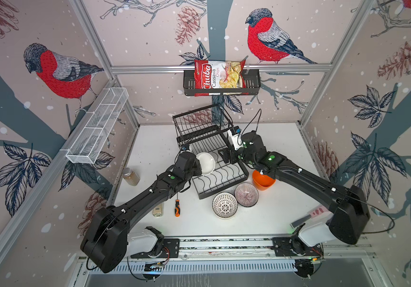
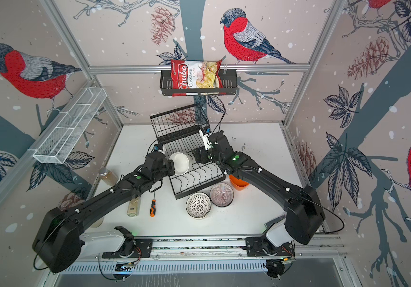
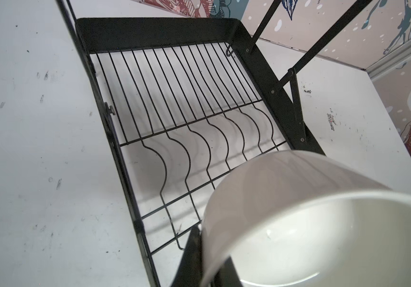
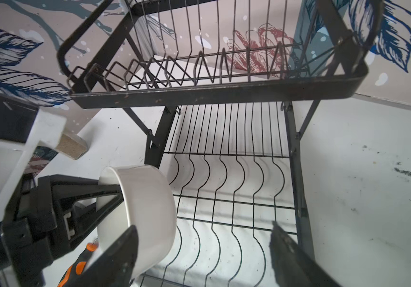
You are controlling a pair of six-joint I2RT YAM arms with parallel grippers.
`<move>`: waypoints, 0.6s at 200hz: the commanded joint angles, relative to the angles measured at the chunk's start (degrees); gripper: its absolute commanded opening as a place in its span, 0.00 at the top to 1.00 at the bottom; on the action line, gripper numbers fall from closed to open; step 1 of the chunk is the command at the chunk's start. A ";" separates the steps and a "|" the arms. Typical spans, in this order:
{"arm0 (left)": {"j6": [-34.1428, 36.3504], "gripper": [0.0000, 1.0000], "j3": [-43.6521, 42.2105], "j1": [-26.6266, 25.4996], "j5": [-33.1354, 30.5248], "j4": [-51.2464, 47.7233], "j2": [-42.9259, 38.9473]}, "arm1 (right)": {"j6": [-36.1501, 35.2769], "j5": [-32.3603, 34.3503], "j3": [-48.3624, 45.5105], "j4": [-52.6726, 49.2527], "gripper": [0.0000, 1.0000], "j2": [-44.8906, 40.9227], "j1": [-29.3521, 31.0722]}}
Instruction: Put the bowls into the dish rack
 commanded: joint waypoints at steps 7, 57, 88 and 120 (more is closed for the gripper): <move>3.17 1.00 -1.88 1.19 6.66 10.08 -1.77 | -1.90 -13.84 -0.14 2.61 0.06 -1.15 -3.03; 5.83 1.00 -2.26 2.23 11.99 14.25 -2.65 | -3.46 -24.69 -0.66 2.92 0.00 -1.54 -4.88; 6.16 1.00 -2.84 2.24 13.17 17.23 -3.73 | -3.49 -27.68 -0.98 2.82 0.04 -0.82 -4.58; 6.10 1.00 -3.81 2.28 13.37 19.66 -4.98 | -3.63 -28.01 -1.09 2.61 0.09 -0.34 -3.50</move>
